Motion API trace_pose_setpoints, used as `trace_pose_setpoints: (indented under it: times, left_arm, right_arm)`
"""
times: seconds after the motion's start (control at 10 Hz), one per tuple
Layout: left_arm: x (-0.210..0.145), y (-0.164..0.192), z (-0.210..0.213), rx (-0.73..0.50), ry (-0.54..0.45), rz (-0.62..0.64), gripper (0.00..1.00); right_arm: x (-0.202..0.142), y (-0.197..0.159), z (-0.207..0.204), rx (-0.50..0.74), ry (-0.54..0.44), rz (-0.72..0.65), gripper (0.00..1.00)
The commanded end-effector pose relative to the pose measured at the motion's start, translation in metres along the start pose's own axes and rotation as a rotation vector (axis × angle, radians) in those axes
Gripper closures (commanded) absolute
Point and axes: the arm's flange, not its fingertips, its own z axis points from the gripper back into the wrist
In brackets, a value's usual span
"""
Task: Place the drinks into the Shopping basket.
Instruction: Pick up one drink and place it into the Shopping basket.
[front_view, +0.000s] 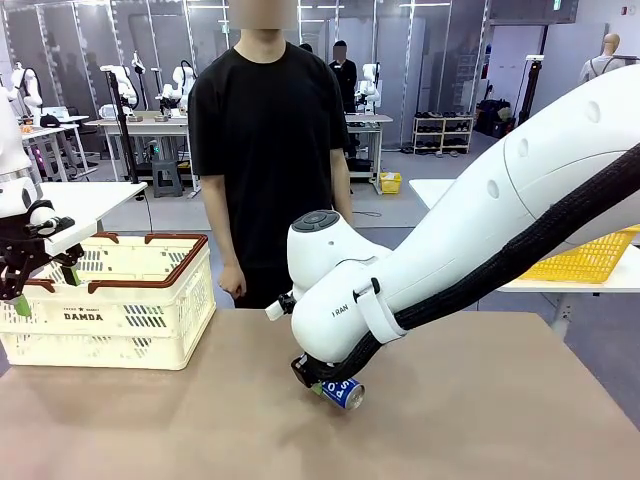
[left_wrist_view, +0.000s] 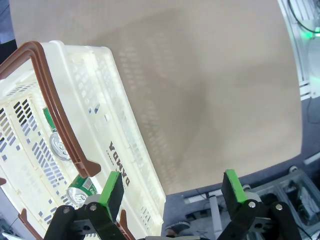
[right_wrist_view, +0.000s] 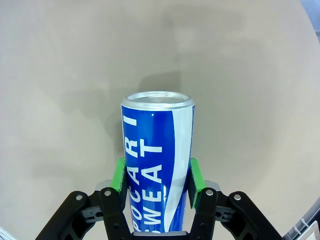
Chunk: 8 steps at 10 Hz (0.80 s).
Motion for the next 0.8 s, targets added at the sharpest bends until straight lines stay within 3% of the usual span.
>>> trace_pose_setpoints:
  times: [0.0, 0.7]
  left_arm:
    - [0.0005, -0.0014, 0.0018, -0.008, 0.005, 0.014, 0.0]
    - [0.0005, -0.0014, 0.0018, -0.008, 0.005, 0.014, 0.0]
  right_arm:
    - [0.006, -0.0013, -0.004, -0.02, -0.02, -0.04, 0.82]
    - [0.0112, -0.0057, -0.0129, -0.018, -0.006, -0.05, 0.82]
